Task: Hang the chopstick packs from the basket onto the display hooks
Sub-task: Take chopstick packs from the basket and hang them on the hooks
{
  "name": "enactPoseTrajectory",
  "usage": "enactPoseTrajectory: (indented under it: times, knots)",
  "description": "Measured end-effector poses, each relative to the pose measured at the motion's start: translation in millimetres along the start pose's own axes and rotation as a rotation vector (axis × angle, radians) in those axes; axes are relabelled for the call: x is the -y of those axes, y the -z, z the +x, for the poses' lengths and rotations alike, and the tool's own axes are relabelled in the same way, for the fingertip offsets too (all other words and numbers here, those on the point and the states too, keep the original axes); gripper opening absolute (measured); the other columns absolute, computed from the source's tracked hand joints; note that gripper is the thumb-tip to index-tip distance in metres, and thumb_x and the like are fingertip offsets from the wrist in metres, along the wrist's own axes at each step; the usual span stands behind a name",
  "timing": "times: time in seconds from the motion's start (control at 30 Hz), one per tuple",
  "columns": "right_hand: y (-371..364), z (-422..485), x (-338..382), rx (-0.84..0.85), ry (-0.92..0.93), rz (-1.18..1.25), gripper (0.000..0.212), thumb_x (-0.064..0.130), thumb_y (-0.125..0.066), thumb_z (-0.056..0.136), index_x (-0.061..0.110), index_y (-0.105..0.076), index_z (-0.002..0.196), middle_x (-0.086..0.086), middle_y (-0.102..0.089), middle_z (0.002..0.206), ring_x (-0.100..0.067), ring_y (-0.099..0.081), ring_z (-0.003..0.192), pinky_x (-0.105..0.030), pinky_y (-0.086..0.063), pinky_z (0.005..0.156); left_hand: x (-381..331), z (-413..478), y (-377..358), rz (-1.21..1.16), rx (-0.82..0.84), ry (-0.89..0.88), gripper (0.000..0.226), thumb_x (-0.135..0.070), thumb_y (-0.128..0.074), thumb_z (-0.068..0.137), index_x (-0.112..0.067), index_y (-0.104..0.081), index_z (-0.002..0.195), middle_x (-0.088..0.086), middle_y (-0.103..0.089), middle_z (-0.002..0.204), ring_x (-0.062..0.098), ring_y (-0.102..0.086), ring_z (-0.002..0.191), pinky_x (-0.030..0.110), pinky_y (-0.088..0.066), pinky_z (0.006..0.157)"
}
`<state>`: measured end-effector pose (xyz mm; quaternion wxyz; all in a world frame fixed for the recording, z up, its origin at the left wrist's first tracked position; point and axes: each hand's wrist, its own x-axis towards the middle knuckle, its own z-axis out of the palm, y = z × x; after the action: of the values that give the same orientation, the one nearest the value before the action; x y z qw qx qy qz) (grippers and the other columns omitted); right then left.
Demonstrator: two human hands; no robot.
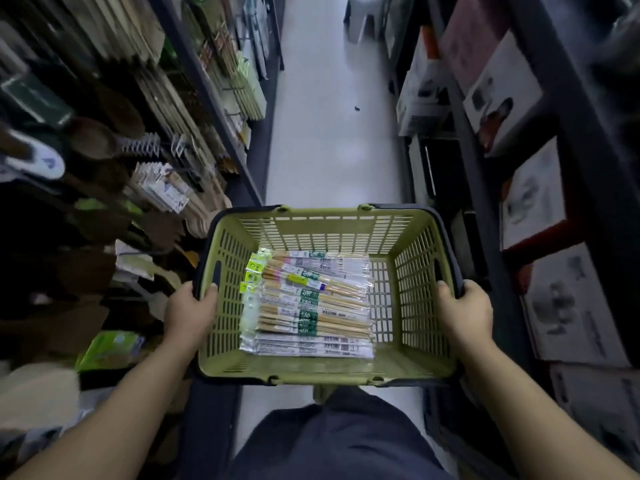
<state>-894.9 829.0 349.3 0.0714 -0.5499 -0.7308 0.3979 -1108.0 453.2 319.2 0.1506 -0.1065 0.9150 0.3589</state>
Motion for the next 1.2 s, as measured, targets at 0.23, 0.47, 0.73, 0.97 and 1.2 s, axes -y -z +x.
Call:
enactPoseTrajectory:
  times: [0.23,0.47,0.73,0.97,1.2]
  knots:
    - [-28,120,106,-0.019,-0.004,-0.002,0.027,0.037,-0.058,0.096,0.011,-0.065,0.098,-0.005,-0.069,0.089,-0.030,-0.066,0.084,-0.035,-0.050,0.069,-117,126,-20,0.005,0.010,-0.043,0.022,-0.031,-0.063,0.099,-0.013,-0.064,0.086,0.017,-0.070,0.079,0.039,-0.068,0.073,0.051,-0.058,0.071]
    - [-71,250,208,-0.078,-0.009,0.005,0.021,0.033,-0.060,0.095,0.013,-0.064,0.088,-0.001,-0.065,0.078,-0.028,-0.062,0.076,-0.033,-0.042,0.068,-231,271,-54,-0.021,0.025,-0.080,0.023,-0.026,-0.064,0.099,-0.014,-0.064,0.080,0.008,-0.064,0.066,0.033,-0.062,0.063,0.032,-0.044,0.057]
    - [-109,396,336,-0.154,-0.029,-0.005,0.055,0.038,-0.059,0.098,-0.001,-0.055,0.135,-0.021,-0.064,0.127,-0.041,-0.059,0.119,-0.044,-0.047,0.096,-373,430,-86,-0.027,0.060,-0.097,0.024,-0.026,-0.065,0.097,-0.005,-0.068,0.086,0.018,-0.069,0.077,0.034,-0.065,0.073,0.042,-0.052,0.067]
    - [-136,528,436,-0.157,-0.010,0.005,0.042,0.034,-0.059,0.098,-0.001,-0.062,0.120,-0.010,-0.065,0.095,-0.033,-0.063,0.092,-0.039,-0.047,0.079,-482,555,-124,-0.041,0.038,-0.108,0.026,-0.025,-0.065,0.097,-0.004,-0.067,0.083,0.021,-0.068,0.074,0.039,-0.068,0.072,0.045,-0.054,0.068]
    - [-166,674,534,-0.070,-0.029,-0.033,0.033,0.034,-0.057,0.097,0.003,-0.063,0.107,-0.014,-0.068,0.096,-0.040,-0.066,0.096,-0.038,-0.052,0.071,-588,671,-165,0.001,0.011,-0.074,0.027,-0.028,-0.065,0.098,-0.005,-0.065,0.083,0.022,-0.067,0.071,0.040,-0.067,0.070,0.041,-0.050,0.061]
